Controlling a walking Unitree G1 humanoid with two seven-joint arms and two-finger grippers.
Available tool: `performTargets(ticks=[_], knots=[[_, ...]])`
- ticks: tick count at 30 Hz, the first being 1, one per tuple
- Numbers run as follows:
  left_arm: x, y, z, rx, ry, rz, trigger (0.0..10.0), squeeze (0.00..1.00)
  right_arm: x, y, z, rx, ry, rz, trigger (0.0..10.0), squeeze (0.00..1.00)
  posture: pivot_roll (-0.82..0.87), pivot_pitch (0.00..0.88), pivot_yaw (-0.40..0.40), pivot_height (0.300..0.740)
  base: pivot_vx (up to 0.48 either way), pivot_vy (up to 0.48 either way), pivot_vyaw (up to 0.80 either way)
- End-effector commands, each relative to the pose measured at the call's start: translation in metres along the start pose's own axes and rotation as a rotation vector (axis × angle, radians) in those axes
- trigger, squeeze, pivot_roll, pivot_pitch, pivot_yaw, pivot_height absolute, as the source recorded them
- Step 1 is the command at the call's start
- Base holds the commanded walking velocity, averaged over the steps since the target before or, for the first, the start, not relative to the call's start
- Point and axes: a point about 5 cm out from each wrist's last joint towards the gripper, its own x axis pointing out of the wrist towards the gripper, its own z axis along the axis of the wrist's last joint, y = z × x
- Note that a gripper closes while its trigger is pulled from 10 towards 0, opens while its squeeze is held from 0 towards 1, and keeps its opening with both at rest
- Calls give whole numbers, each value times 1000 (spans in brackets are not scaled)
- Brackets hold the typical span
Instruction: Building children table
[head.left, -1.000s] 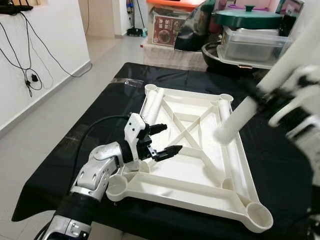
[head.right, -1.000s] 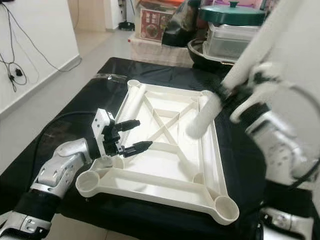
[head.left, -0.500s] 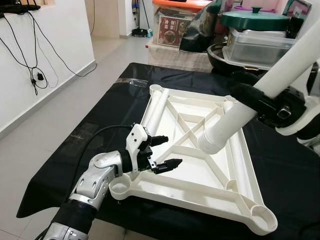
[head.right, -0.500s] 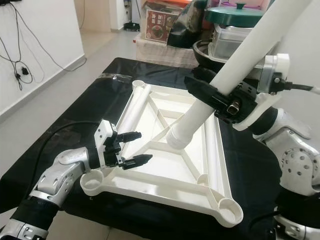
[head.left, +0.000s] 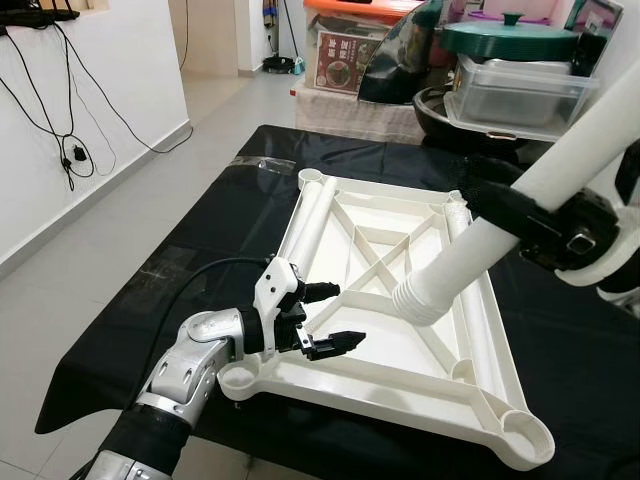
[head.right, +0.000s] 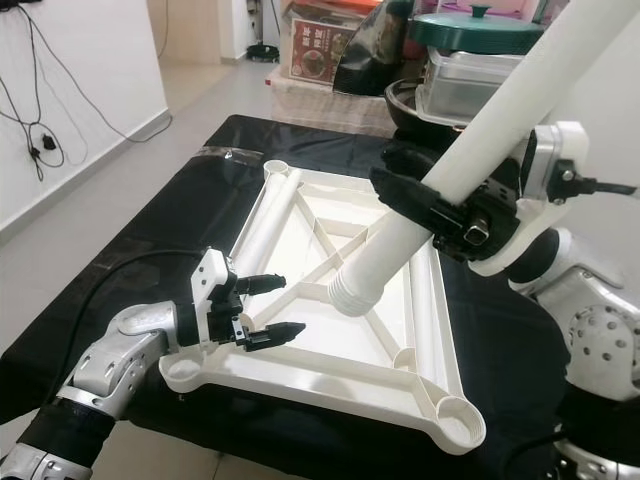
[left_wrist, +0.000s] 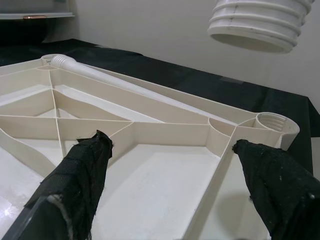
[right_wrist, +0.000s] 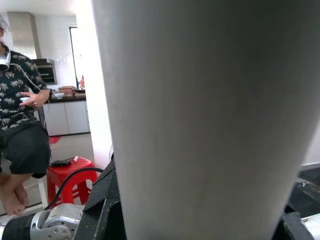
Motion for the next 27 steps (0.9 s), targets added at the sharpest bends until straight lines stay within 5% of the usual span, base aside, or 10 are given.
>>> performTargets(ticks=[1,11,16,27], knots=[[-2,0,-3,3,19,2,10000,0,0,4,1,-6,-10,24,0,0,118,0,-85,740,0,0,0],[-1,-12,1,-7,23,-143,10000,0,6,6,-9,36,-6,57,0,0,130,0,-91,740,0,0,0],[6,-24,3,-22,14,-263,10000,0,30,20,-32,124,7,158,0,0,125,0,-89,740,0,0,0],[15,-27,7,-45,-3,-317,10000,0,56,40,-57,212,17,254,0,0,116,0,-85,740,0,0,0]])
